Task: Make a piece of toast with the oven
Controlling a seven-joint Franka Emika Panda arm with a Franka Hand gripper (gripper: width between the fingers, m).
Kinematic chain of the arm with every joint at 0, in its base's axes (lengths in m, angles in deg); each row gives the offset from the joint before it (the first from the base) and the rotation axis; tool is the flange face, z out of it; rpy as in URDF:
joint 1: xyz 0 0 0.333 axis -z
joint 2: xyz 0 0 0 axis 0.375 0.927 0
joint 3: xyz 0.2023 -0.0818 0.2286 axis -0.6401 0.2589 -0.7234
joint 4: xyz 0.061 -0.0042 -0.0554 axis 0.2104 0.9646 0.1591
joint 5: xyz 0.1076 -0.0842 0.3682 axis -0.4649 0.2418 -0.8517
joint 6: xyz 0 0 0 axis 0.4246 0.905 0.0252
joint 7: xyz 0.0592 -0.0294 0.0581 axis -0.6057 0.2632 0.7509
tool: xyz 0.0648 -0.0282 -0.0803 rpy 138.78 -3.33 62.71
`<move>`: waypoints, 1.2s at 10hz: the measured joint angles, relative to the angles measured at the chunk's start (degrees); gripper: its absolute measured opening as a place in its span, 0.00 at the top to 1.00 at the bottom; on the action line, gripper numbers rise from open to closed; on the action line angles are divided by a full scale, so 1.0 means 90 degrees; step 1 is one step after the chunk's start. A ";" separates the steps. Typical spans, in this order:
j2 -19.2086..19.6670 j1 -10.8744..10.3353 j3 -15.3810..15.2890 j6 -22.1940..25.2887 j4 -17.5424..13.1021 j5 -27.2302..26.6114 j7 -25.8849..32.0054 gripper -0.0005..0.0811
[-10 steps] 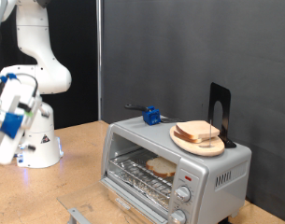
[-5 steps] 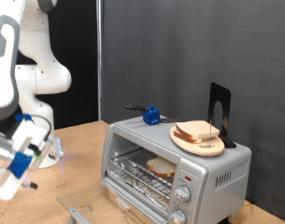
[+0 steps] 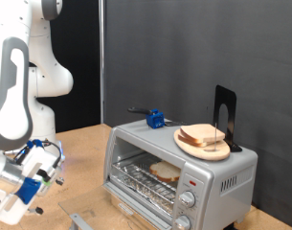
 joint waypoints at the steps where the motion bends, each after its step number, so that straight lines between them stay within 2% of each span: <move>1: 0.0093 -0.0031 -0.0113 -0.0082 0.0023 -0.0076 0.0070 0.00; 4: 0.0149 -0.0157 -0.0414 -0.0222 0.0192 -0.0299 0.0258 0.00; 6: 0.0083 -0.0183 -0.0545 -0.0133 0.0312 -0.0330 0.0322 0.00; 8: -0.0220 -0.0163 -0.0564 0.0214 0.0477 -0.0330 0.0431 0.00; 12: -0.1176 0.0049 -0.0469 0.1256 0.0668 -0.0344 0.0540 0.00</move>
